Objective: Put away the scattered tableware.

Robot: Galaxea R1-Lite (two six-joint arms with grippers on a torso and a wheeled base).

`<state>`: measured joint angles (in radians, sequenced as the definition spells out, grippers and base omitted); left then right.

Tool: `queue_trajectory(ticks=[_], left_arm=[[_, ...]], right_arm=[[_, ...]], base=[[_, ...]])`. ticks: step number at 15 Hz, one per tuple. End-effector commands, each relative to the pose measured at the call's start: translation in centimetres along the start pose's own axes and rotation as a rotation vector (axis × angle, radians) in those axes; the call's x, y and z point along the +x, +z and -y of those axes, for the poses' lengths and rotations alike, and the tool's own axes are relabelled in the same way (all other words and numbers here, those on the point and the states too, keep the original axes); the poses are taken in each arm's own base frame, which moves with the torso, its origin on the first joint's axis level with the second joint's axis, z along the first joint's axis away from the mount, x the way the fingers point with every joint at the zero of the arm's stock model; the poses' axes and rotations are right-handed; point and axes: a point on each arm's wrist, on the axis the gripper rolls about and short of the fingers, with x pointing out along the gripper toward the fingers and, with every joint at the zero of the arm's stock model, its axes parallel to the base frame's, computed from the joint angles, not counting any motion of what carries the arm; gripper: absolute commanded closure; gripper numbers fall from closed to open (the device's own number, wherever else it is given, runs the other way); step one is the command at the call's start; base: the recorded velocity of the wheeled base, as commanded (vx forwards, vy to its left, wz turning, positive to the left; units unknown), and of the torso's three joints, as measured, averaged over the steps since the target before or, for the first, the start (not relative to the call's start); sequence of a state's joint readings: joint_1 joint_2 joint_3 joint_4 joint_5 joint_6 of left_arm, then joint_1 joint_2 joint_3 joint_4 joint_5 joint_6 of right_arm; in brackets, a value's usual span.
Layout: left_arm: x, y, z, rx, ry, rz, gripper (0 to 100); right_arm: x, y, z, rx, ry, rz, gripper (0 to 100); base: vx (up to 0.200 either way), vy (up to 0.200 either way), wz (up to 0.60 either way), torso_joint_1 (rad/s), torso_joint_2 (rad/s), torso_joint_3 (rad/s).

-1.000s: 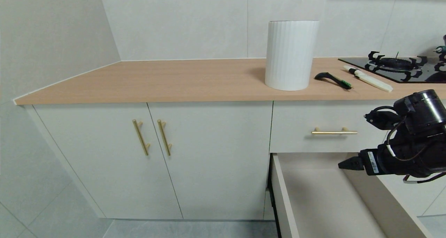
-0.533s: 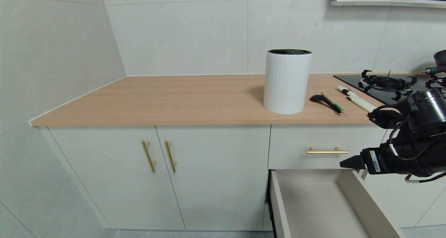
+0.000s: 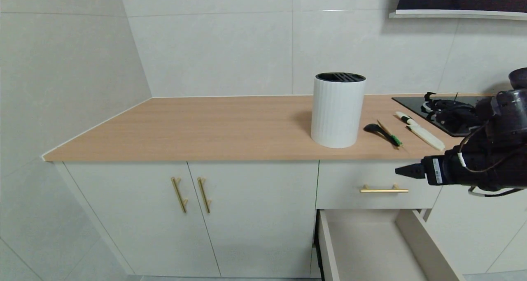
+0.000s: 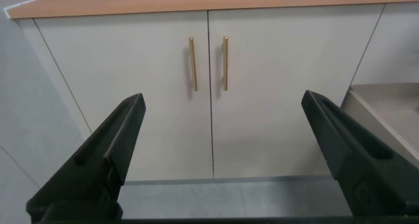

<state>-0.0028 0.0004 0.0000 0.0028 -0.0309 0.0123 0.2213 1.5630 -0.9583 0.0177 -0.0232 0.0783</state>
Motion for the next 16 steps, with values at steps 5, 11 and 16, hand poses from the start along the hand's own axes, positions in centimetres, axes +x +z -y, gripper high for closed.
queue_trajectory(ticks=[5, 11, 16], left_arm=[[0.0, 0.0, 0.0, 0.0, 0.0, 0.0, 0], [0.0, 0.0, 0.0, 0.0, 0.0, 0.0, 0], [0.0, 0.0, 0.0, 0.0, 0.0, 0.0, 0]], right_arm=[[4.2, 7.3, 2.0, 0.034, -0.098, 0.056, 0], [11.1, 7.4, 4.7, 0.079, -0.191, 0.002, 0], [14.1, 6.6, 4.9, 0.073, -0.229, 0.006, 0]], base=[[0.0, 0.0, 0.0, 0.0, 0.0, 0.0], [0.0, 0.0, 0.0, 0.0, 0.0, 0.0], [0.0, 0.0, 0.0, 0.0, 0.0, 0.0]])
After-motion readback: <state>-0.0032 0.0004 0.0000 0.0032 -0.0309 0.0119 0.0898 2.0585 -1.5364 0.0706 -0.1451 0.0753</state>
